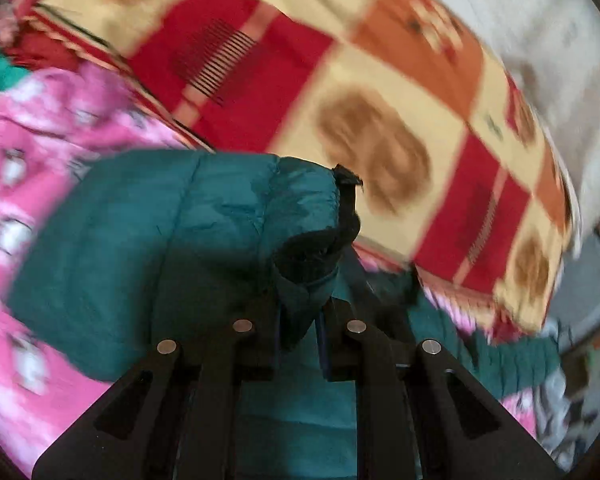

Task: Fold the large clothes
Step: 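Carry the held sleeve across the jacket body and release it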

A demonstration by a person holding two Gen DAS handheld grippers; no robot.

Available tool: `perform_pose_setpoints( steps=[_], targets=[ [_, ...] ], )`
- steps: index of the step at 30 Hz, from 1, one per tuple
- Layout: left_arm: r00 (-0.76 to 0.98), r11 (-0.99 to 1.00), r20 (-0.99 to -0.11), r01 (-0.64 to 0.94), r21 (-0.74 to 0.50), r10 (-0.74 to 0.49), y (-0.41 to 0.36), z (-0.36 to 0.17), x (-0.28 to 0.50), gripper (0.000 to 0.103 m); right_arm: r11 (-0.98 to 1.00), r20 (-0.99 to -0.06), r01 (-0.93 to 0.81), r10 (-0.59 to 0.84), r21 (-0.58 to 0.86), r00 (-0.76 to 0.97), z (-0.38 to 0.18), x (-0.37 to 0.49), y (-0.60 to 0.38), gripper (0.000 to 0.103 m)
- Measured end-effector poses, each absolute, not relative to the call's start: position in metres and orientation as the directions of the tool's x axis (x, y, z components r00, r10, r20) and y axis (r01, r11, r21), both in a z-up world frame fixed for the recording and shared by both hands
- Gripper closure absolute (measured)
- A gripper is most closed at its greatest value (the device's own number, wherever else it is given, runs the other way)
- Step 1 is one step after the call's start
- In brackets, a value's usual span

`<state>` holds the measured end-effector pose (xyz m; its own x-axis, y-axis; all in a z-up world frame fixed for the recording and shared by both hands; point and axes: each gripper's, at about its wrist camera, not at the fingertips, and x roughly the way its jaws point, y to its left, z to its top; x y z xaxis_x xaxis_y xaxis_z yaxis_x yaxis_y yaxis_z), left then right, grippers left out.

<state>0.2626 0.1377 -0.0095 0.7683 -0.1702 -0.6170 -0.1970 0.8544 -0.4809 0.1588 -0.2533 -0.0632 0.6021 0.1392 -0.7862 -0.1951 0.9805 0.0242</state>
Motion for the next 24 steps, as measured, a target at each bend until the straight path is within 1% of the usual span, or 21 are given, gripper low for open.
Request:
perform_pose_setpoints(
  steps=[3,7,12,15,21,24],
  targets=[
    [0.730,0.869,-0.636,-0.118,-0.480,-0.252,0.083,-0.023,0.279,0.090,0.980,-0.807,-0.197,0.129,0.016,0.577,-0.071,0.158,-0.257,0.001],
    [0.677,0.877,-0.644,0.006,-0.480,-0.357,0.020,-0.032,0.291,0.090,0.979,-0.825,-0.199,0.145,0.040,0.546,-0.078,0.155,-0.268,0.001],
    [0.615,0.860,-0.635,0.148,-0.488,-0.467,-0.051,-0.027,0.306,0.090,0.983,-0.833,-0.182,0.112,0.014,0.542,-0.080,0.151,-0.281,0.001],
    [0.574,0.843,-0.632,0.229,-0.487,-0.521,-0.089,-0.025,0.312,0.090,0.985,-0.845,-0.169,0.127,0.045,0.519,-0.086,0.153,-0.291,0.001],
    [0.535,0.836,-0.649,0.262,-0.483,-0.542,-0.122,-0.034,0.318,0.090,0.979,-0.854,-0.163,0.187,0.121,0.486,-0.096,0.156,-0.304,0.001],
    [0.514,0.826,-0.652,0.266,-0.496,-0.557,-0.126,-0.041,0.318,0.090,0.980,-0.854,-0.166,0.179,0.110,0.489,-0.096,0.155,-0.302,0.001]
  ],
)
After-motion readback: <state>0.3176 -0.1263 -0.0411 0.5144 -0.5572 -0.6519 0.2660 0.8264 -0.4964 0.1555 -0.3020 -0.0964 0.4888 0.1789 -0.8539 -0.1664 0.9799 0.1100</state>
